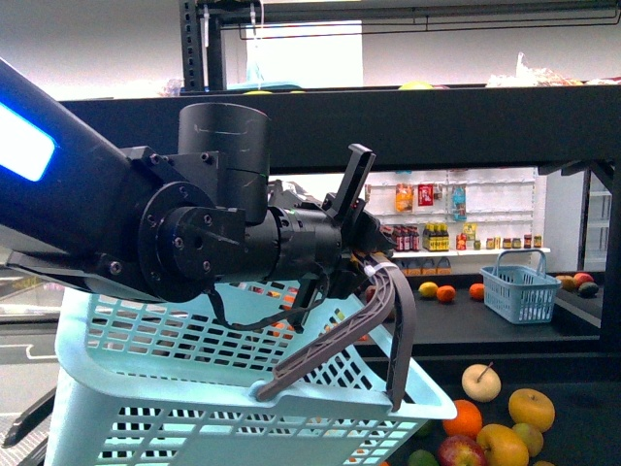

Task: Pick lemon from shelf

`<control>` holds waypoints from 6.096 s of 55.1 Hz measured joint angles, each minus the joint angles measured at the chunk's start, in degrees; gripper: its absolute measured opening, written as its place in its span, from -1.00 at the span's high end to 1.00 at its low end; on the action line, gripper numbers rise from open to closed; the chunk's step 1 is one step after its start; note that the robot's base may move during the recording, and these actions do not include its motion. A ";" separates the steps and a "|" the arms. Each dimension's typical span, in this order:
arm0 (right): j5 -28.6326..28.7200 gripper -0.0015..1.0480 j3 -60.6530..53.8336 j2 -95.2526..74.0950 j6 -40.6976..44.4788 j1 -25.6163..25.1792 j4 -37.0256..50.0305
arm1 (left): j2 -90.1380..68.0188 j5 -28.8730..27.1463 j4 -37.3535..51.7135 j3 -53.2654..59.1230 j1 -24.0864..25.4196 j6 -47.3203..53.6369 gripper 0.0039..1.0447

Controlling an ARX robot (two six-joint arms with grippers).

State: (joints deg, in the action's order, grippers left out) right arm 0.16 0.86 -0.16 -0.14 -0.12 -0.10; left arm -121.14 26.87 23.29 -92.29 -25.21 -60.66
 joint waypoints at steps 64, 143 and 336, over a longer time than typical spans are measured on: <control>21.00 -0.85 60.13 -126.60 29.22 -10.60 15.87 | -0.90 -0.31 0.17 -0.20 -3.28 -0.63 0.88; 25.55 -0.85 124.43 -171.86 54.73 -6.73 -11.30 | -0.92 -0.26 0.17 -0.20 -3.30 -0.66 0.88; 24.02 0.08 88.13 -122.97 -2.78 -1.51 14.53 | -0.92 -0.26 0.17 -0.20 -3.30 -0.63 0.88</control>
State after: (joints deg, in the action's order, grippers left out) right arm 24.18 88.99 -123.13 -2.92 -1.63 14.44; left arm -122.06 26.61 23.46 -92.49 -28.51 -61.30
